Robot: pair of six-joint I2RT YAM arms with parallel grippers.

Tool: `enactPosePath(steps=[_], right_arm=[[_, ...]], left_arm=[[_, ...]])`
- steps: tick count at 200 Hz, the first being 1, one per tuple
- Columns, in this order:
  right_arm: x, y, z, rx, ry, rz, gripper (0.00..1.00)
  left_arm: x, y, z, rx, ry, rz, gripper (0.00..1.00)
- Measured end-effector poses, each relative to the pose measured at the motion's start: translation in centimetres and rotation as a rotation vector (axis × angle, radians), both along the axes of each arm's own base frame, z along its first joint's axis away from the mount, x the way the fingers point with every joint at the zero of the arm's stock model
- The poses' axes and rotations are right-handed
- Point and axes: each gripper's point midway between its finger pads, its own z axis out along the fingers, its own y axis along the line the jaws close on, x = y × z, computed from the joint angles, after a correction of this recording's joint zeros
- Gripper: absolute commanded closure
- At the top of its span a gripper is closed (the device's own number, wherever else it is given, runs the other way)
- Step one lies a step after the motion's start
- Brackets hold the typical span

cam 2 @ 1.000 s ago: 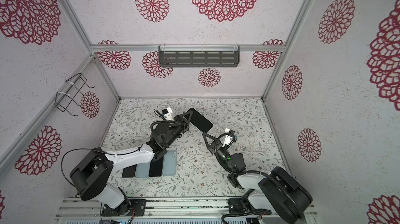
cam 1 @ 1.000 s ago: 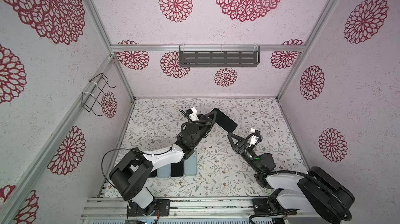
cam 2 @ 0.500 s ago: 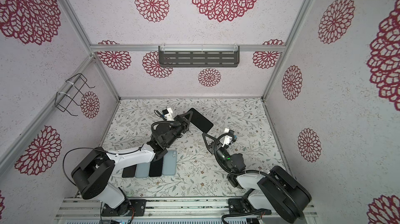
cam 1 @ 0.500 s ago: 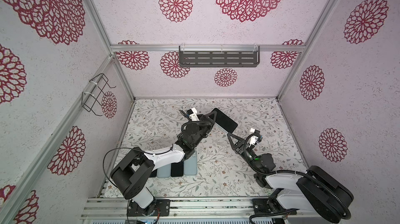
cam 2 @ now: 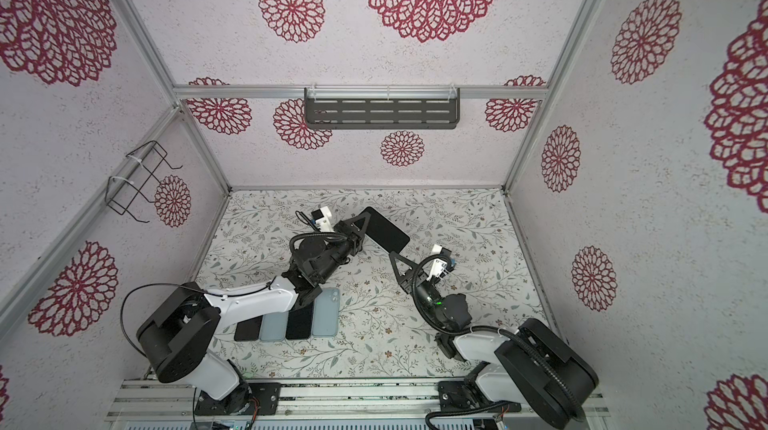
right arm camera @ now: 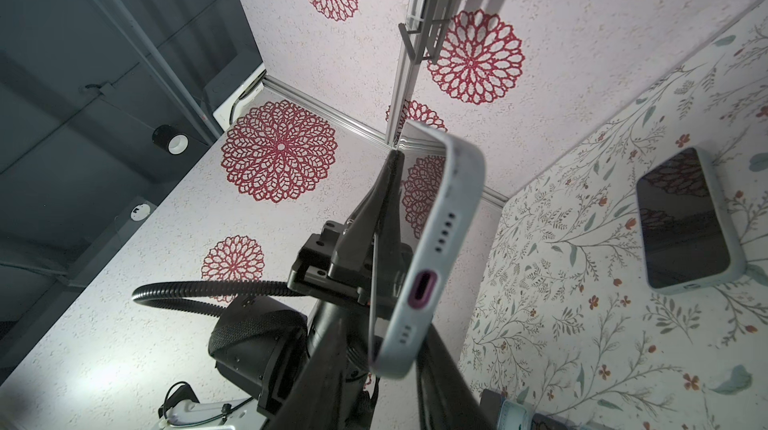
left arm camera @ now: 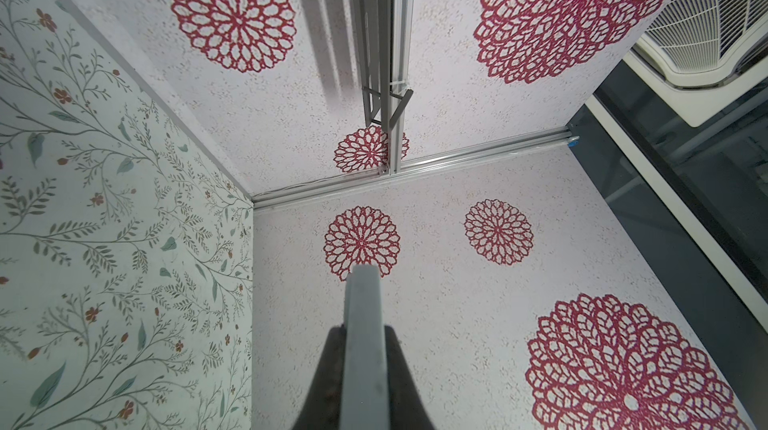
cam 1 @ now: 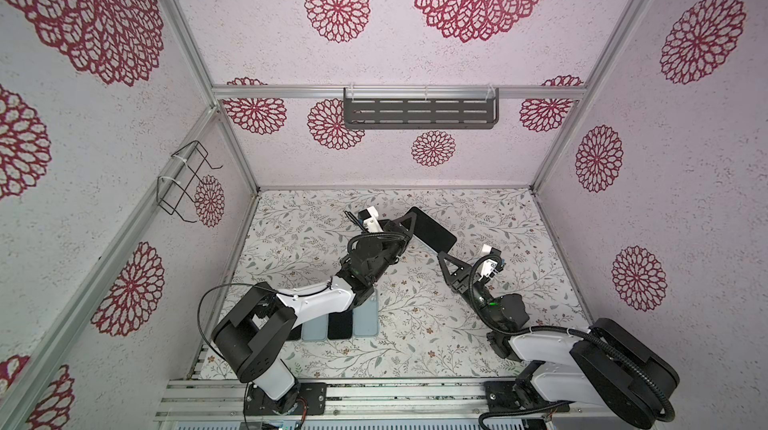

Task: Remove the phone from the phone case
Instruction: 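Hold the cased phone raised upright between both grippers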

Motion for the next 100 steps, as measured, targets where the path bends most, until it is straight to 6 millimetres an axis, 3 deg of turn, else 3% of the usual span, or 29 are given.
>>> enactPosePath(steps=[42,100], right_arm=[[-0.05,0.04,0.58,0.025,-0.003,0.009,1.00],[-0.37,0.15,0.40,-0.015,-0.039,0.006,1.00]], left_arm=[[-0.07,0.03,0.54,-0.030,-0.006,-0.003,1.00],[-0.03,-0.46,0.10,-0.046,0.045,-0.038,1.00]])
